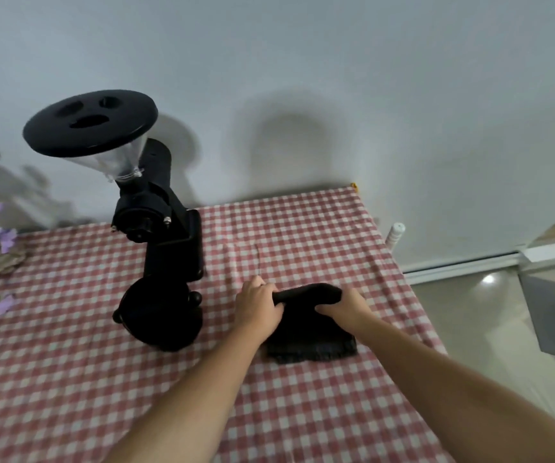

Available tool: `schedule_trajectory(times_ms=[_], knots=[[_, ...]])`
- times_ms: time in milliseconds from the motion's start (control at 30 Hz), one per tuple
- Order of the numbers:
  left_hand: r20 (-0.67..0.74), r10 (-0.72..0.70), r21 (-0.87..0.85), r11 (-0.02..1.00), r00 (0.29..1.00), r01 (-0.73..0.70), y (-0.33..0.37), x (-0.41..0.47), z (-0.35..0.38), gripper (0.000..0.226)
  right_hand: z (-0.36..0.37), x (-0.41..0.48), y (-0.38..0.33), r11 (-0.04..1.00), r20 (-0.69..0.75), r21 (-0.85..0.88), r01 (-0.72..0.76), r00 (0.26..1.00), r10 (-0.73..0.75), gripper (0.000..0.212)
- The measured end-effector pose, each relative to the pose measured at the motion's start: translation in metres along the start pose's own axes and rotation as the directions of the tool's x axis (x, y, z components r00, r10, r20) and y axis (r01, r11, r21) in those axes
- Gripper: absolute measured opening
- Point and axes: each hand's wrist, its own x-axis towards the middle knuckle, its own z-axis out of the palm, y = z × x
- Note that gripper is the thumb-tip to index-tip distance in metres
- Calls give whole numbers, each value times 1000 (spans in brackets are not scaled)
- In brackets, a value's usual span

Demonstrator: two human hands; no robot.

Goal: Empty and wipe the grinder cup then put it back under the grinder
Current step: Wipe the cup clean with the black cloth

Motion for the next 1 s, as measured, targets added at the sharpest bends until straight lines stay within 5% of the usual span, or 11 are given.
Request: schedule_trajectory(times_ms=[167, 500, 767, 900, 1000], knots=[[34, -71, -323, 943, 997, 78, -5, -14, -37, 14, -10, -10, -23, 984, -28, 50, 170, 985, -169, 35], [-110, -180, -587, 806, 977, 82, -37, -55, -137, 28, 19, -61, -108, 894, -111, 172, 414, 910, -400, 23], [87, -319, -905, 370, 944, 208, -89, -86, -175, 12, 94, -103, -171, 823, 59, 63, 565, 821, -568, 31], [131, -288, -876, 414, 949, 247, -109, -95, -179, 19, 127, -116, -175, 761, 232, -108, 639, 761, -606, 40], [138, -261, -852, 460, 955, 248, -121, -101, -183, 12, 137, -114, -174, 751, 131, -147, 643, 765, -630, 42]])
